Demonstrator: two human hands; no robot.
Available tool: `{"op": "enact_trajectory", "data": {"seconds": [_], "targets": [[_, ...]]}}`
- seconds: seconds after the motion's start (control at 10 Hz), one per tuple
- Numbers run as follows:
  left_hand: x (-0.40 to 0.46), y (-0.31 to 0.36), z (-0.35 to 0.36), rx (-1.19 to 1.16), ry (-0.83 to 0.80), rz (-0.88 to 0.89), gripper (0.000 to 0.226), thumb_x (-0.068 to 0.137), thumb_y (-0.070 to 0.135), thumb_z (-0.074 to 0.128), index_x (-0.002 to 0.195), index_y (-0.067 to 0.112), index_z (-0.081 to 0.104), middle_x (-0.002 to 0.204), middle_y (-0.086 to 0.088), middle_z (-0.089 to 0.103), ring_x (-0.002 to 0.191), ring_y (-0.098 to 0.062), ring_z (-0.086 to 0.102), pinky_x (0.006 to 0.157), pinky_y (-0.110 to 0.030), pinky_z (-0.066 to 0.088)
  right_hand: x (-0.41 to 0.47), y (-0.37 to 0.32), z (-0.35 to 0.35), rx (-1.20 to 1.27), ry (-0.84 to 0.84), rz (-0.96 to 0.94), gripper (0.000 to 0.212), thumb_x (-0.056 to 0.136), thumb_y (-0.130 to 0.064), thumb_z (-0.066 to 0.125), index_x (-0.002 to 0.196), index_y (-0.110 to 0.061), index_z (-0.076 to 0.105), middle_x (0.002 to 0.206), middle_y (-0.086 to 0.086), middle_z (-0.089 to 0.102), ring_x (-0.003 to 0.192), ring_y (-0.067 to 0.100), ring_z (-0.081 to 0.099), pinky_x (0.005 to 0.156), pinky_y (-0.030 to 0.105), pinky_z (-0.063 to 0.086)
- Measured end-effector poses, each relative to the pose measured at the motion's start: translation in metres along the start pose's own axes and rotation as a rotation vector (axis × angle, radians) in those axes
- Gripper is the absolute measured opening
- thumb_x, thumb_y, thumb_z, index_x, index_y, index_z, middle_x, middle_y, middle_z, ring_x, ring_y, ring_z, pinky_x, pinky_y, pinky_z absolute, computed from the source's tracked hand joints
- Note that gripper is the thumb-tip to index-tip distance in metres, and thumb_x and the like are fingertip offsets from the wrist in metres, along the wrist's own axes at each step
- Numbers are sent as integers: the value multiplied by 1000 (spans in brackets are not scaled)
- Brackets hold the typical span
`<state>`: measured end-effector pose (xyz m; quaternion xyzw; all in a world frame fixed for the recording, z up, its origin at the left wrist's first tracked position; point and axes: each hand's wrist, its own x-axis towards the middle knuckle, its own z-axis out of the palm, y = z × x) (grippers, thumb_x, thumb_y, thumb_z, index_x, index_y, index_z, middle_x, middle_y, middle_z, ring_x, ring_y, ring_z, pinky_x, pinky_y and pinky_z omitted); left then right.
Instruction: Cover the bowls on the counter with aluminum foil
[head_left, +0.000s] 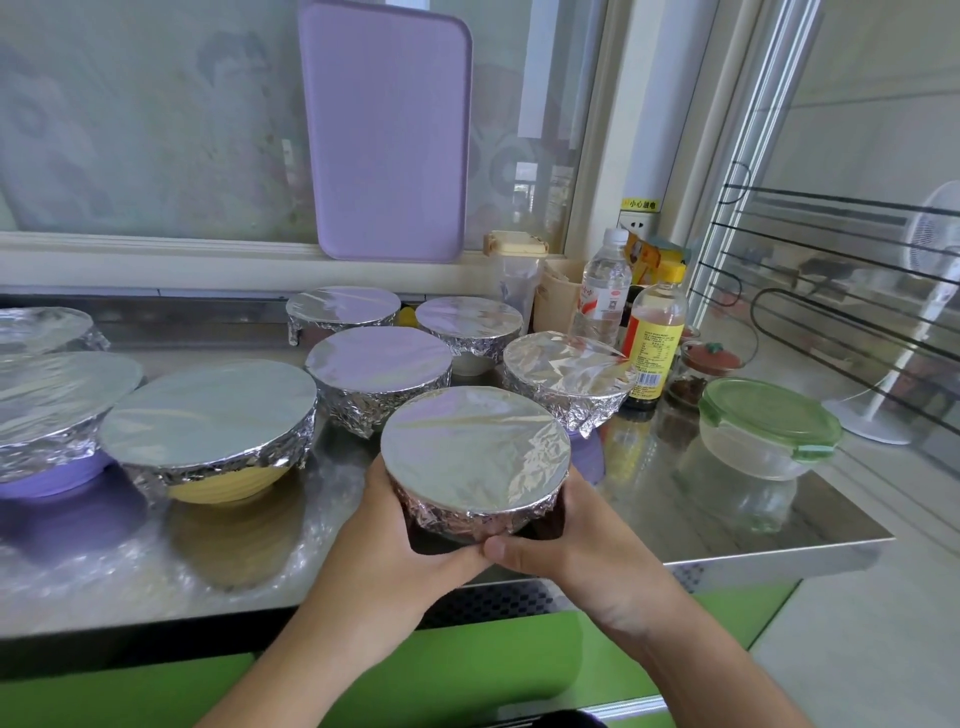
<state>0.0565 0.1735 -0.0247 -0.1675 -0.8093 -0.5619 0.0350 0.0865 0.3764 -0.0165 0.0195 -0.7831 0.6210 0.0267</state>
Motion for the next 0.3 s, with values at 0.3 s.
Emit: {"op": "enact_trajectory", "data": {"seconds": [0.3], "targets": [[-22, -22, -29, -76, 185, -120, 68, 84, -11, 67, 128, 38, 51, 131, 16, 65, 120, 6, 62, 114, -38, 47, -21, 5, -19, 138, 277, 85, 61, 84, 19, 72, 131, -15, 55, 135, 5, 65, 126, 14, 65, 114, 45, 50]]}}
